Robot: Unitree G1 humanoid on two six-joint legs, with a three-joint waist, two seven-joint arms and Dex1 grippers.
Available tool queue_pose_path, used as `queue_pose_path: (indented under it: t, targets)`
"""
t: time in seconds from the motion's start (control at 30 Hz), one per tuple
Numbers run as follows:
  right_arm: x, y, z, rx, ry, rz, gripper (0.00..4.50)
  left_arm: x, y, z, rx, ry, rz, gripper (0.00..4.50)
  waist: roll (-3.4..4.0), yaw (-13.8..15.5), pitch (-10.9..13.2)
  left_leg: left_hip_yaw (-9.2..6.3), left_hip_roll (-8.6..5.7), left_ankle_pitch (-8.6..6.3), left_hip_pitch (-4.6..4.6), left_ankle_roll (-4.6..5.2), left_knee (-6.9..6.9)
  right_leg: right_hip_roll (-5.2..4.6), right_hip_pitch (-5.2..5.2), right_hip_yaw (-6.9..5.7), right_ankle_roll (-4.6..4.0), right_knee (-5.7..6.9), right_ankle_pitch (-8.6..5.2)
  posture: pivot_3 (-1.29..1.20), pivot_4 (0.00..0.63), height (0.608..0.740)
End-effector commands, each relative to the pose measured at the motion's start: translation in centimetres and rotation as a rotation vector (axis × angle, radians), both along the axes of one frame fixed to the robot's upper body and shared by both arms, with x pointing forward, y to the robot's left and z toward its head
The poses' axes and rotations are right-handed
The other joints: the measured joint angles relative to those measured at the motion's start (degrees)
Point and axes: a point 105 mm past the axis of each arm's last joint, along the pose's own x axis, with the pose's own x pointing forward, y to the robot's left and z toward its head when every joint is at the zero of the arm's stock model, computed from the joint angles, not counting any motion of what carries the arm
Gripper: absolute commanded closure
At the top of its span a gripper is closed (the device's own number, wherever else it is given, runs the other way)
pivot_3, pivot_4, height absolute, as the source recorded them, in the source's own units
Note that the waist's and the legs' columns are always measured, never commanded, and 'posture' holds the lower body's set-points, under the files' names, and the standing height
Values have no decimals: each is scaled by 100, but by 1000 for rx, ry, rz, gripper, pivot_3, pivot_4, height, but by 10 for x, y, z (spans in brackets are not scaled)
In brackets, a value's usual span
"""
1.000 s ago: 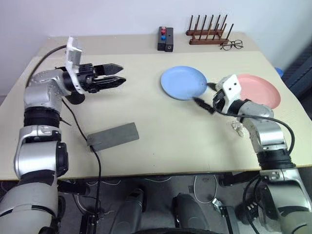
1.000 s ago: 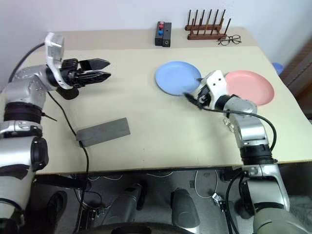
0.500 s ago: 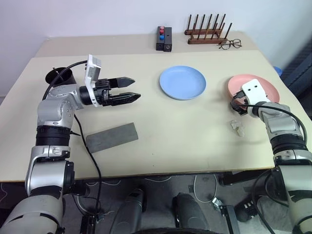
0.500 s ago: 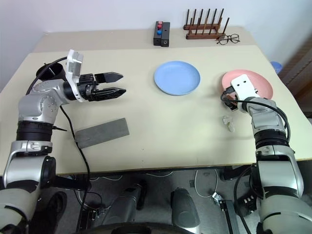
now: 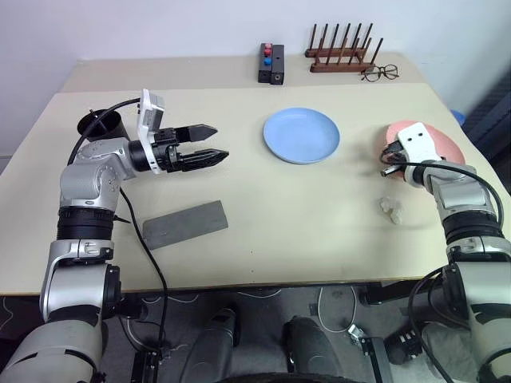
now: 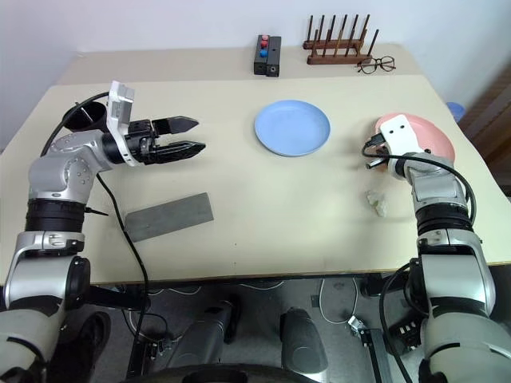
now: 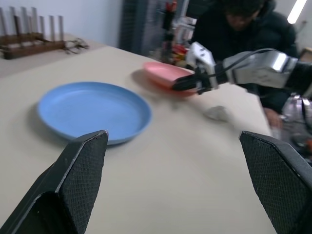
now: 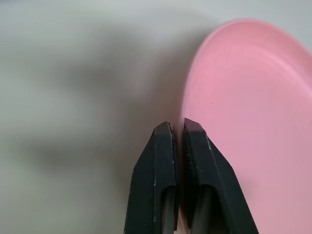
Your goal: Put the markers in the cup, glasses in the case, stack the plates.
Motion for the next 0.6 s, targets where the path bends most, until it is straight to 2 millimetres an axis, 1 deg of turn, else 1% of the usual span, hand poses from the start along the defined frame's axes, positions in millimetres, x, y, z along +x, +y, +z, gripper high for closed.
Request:
queue_pose_path:
  t: [0.03,0.1,0.13,0.17,0.23,0.27,0.3,0.33,0.47,0.53,0.6]
  targets:
    - [12,39,65,67,-242,120,4475,6,11,14,-30,-90,96,0,0,-22,0,1,0,0,1,0,-2,0,0,1,0,0,0,0,150,738]
    - [13,69,77,97,-299,212,4475,6,16,12,-39,-81,128,0,0,-77,0,1,2,1,1,-1,-7,0,-3,1,0,0,0,0,150,738]
    - [12,88,80,97,-315,272,4475,5,17,9,-33,-85,140,0,0,-103,0,0,2,1,1,-2,-9,0,-4,1,0,0,0,0,150,738]
    - [10,105,82,82,-328,325,4475,4,18,6,-26,-78,145,0,1,-120,-1,1,2,2,1,-3,-13,0,-5,2,0,0,0,0,150,738]
    - [7,130,85,64,-352,399,4475,2,21,3,-25,-77,155,0,1,-129,-1,2,1,4,3,-5,-22,-1,-8,5,0,0,0,0,150,738]
    - [4,149,86,67,-354,456,4475,2,24,3,-32,-83,180,0,1,-127,-1,0,1,6,2,-7,-25,0,-10,4,0,0,0,0,150,738]
    - [0,165,85,54,-353,508,4475,2,26,2,-38,-87,200,0,1,-125,-1,-2,1,7,2,-9,-26,0,-11,4,0,0,0,0,150,738]
    - [-3,176,83,35,-351,547,4475,1,28,2,-42,-88,213,0,1,-123,-1,-2,1,7,2,-9,-27,0,-11,5,0,0,0,0,150,738]
    - [-15,207,67,16,-277,686,4475,-5,34,-5,-21,-96,237,0,2,-67,-1,-8,-3,8,2,-11,-26,-1,-9,3,0,-1,0,0,150,738]
    - [-20,219,59,20,-244,736,4475,-7,36,-5,-40,-84,246,0,1,-43,-1,-8,-3,8,3,-11,-27,-1,-8,3,-1,-2,0,0,150,738]
    - [-20,223,52,21,-211,757,4475,-10,36,-5,-41,-85,248,0,1,-37,-1,-10,-2,9,3,-12,-27,1,-9,3,-1,-2,1,0,150,738]
